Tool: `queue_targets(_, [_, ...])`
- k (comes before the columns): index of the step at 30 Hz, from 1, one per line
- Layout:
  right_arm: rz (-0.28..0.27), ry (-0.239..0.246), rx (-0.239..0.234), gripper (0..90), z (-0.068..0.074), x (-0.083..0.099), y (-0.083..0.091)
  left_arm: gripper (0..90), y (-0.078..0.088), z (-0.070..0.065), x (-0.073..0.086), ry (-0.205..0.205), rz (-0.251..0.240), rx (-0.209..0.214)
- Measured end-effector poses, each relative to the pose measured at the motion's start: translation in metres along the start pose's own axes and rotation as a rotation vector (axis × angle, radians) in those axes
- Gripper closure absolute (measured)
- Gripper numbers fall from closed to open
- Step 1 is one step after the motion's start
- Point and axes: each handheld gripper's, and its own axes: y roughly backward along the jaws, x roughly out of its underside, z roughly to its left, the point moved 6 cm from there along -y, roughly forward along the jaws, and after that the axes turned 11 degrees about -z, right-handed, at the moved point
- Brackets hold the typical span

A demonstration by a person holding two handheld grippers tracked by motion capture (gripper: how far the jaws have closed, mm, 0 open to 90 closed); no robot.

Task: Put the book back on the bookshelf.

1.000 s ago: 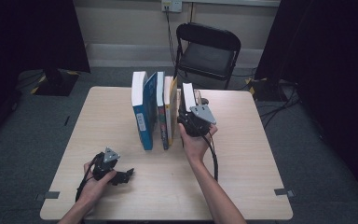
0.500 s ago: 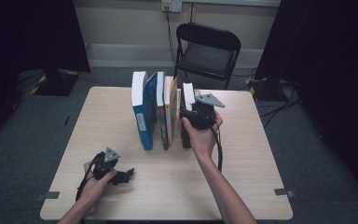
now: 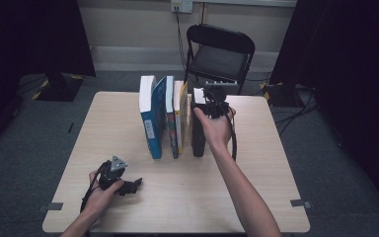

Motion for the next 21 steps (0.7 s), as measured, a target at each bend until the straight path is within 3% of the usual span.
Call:
queue_targets(5, [0.094, 0.063, 0.079, 40.4, 0.004, -0.004, -0.010, 3.8, 0.000, 0.000, 0.000, -0.001, 0.000, 0.000])
queue_targets(10, [0.183, 0.088, 0.147, 42.3, 0.008, -0.009, -0.019, 3.8, -0.001, -0.001, 0.000, 0.009, -0.007, -0.002])
queue_targets(21, [0.346, 0.108, 0.237, 46.9, 0.009, -0.006, -0.034, 3.8, -0.001, -0.001, 0.000, 0.012, -0.008, -0.001])
